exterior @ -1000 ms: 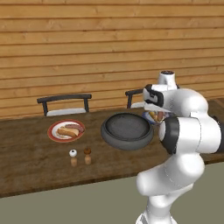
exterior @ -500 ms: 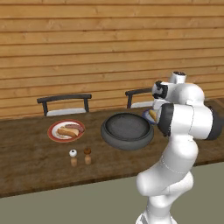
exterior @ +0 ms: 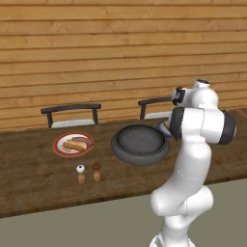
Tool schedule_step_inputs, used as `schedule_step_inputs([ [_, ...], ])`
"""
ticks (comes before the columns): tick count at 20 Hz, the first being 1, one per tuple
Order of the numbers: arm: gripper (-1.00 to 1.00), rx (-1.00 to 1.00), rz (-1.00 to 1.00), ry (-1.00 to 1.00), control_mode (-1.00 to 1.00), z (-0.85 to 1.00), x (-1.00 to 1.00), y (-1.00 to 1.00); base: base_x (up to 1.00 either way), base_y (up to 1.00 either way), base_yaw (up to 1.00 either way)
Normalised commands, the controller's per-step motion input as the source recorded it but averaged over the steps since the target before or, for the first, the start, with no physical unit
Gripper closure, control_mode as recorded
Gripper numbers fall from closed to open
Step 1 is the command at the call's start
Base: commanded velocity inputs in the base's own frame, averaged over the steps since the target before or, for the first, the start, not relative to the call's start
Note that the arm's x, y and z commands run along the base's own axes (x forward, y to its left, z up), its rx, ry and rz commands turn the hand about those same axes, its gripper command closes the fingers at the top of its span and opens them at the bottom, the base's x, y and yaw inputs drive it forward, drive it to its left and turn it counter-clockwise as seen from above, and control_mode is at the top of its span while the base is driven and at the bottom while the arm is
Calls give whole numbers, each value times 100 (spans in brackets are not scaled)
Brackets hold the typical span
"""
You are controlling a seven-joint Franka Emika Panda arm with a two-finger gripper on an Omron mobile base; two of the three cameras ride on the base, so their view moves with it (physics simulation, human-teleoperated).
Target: Place one bun and one sausage from the bowl on each plate.
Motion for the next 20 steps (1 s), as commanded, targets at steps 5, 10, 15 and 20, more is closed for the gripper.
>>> schedule_step_inputs([
  [5, 100, 1, 7, 0, -100, -4, 16, -27, 0, 0, 0],
  [10, 100, 0, 6, 0, -100, -20, 17, -16, 0, 0, 0],
  [15, 100, 0, 5, 1, -100, -42, 48, 0, 0, 0, 0],
  [20, 100, 1, 7, 0, -100, -20, 30, 0, 0, 0, 0],
])
